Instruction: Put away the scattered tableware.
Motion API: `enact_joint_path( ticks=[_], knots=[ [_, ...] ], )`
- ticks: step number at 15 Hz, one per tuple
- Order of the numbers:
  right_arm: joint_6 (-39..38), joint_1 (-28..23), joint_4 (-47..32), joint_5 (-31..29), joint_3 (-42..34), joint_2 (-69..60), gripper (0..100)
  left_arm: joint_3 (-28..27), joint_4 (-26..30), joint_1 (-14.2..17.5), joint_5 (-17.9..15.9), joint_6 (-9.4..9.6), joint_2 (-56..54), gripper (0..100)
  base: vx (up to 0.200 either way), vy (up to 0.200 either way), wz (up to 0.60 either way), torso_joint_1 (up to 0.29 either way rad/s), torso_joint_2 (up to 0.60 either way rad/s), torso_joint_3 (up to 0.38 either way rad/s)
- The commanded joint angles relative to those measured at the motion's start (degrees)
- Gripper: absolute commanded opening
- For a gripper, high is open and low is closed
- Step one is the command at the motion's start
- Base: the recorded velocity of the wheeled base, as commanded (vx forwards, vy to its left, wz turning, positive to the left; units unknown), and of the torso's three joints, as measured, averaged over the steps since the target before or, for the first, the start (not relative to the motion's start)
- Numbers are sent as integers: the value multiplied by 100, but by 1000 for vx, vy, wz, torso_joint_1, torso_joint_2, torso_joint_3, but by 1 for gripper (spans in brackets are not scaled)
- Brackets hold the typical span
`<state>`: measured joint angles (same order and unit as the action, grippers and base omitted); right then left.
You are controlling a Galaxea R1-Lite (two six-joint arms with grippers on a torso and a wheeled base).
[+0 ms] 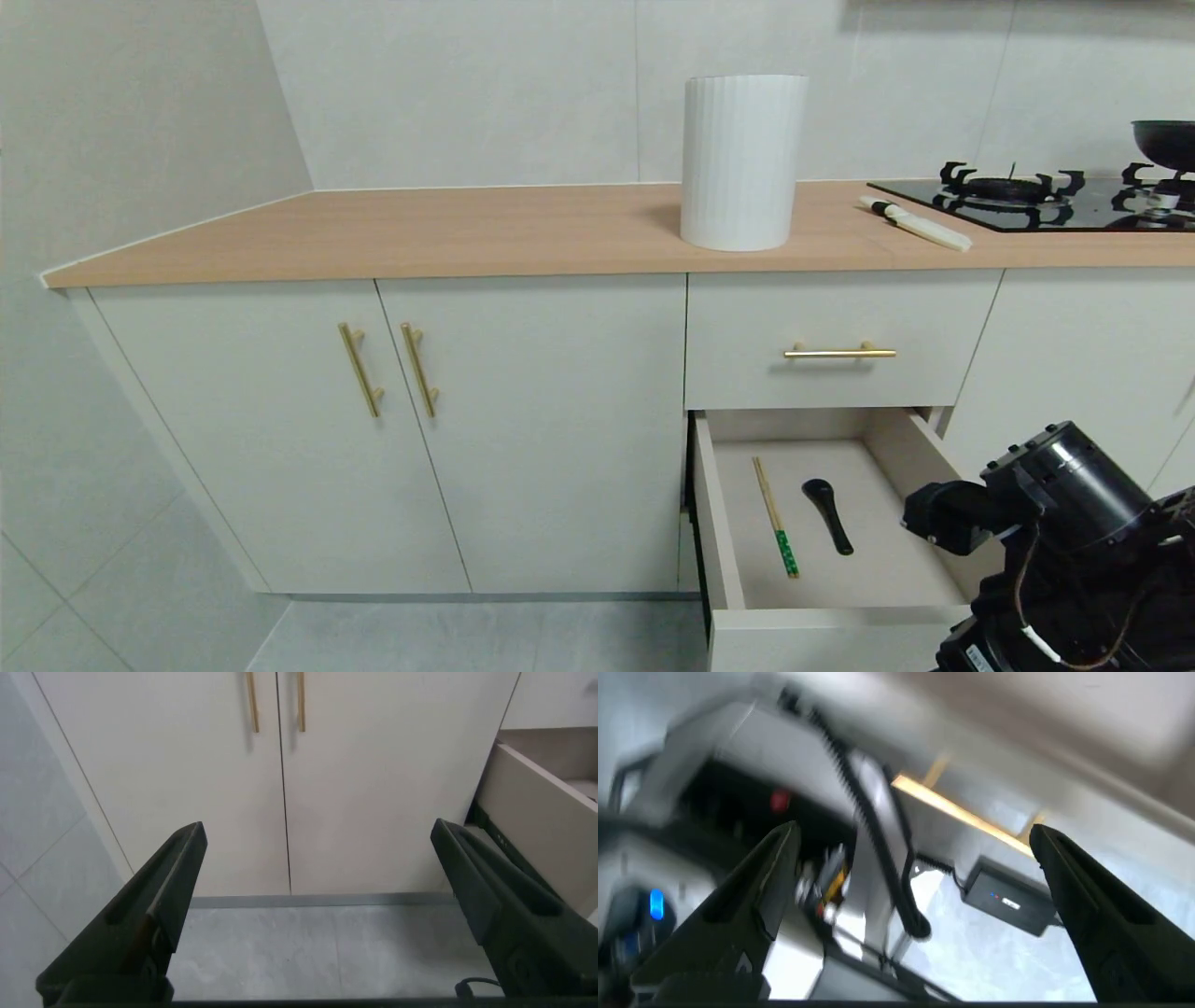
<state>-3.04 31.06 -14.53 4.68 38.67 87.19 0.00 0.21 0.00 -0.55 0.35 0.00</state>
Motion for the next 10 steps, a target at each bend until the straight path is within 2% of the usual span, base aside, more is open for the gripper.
enact_joint_path(
  ticks=[1, 10],
  knots=[
    [14, 93, -103, 103, -8, 18, 100, 0, -3, 0, -7, 0, 0, 100, 0, 0, 0, 0, 0, 0],
    [14, 49, -85, 24, 35, 923, 100, 0, -3, 0, -7, 0, 0, 100, 0, 0, 0, 0, 0, 0]
  ],
)
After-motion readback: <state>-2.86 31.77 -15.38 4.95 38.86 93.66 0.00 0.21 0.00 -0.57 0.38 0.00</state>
